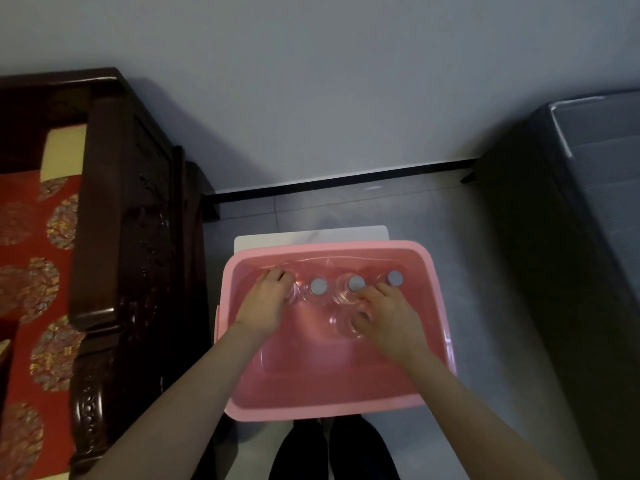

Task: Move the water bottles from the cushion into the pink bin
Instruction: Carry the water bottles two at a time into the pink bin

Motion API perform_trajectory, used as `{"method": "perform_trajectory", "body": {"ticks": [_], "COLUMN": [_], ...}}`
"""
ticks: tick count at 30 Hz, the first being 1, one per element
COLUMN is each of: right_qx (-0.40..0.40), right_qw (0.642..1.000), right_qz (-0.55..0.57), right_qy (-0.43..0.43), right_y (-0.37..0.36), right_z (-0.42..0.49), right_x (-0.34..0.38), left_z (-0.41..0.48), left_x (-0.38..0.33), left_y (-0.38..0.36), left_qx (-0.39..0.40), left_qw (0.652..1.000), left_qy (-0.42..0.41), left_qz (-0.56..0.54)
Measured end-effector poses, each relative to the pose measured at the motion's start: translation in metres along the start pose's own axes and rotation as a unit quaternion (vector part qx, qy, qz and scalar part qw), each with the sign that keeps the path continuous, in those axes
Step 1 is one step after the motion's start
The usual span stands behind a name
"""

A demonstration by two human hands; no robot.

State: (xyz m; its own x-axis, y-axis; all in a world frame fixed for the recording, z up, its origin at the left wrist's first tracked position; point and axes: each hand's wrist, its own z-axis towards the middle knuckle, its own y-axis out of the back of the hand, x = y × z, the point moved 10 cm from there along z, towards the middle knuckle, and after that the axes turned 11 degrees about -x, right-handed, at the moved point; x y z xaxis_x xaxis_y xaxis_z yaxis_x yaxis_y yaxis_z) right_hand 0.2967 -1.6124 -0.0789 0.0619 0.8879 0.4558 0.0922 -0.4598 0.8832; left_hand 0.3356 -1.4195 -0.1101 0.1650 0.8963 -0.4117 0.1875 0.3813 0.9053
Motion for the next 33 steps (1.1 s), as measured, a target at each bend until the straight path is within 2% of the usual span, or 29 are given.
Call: {"method": "perform_trajectory", "body": {"ticks": [4, 8, 14, 19, 22, 27, 30, 33], "right_qx": [-0.073, -0.089, -0.095, -0.097, -0.066, 0.033, 0.072, 0.097], "right_qw": [0.997, 0.994, 0.973, 0.941, 0.918, 0.879, 0.847, 0.834], "right_qz": [0.041, 0.016, 0.019, 0.044, 0.071, 0.181, 0.212, 0.233], "right_qy": [0.002, 0.069, 0.211, 0.321, 0.384, 0.440, 0.482, 0.491], "right_y": [0.047, 0.078, 0.099, 0.104, 0.097, 0.081, 0.069, 0.045], "right_z": [0.004, 0.013, 0.016, -0.014, -0.051, -0.135, -0.195, -0.254], "right_x": [-0.003, 0.031, 0.138, 0.242, 0.318, 0.428, 0.477, 0.517], "left_z": [-0.003, -0.018, -0.082, -0.195, -0.298, -0.482, -0.591, -0.689], "left_x": [-0.002, 0.003, 0.021, 0.052, 0.075, 0.100, 0.117, 0.131], "left_y": [0.026, 0.079, 0.179, 0.259, 0.312, 0.370, 0.377, 0.364], "left_qx": [-0.020, -0.117, -0.254, -0.307, -0.357, -0.453, -0.526, -0.601], "left_qw": [0.999, 0.990, 0.961, 0.931, 0.892, 0.805, 0.732, 0.640], "left_qy": [0.021, 0.055, 0.102, 0.176, 0.248, 0.366, 0.433, 0.453], "left_qz": [-0.033, -0.051, -0.030, 0.087, 0.128, 0.113, 0.013, -0.156]}}
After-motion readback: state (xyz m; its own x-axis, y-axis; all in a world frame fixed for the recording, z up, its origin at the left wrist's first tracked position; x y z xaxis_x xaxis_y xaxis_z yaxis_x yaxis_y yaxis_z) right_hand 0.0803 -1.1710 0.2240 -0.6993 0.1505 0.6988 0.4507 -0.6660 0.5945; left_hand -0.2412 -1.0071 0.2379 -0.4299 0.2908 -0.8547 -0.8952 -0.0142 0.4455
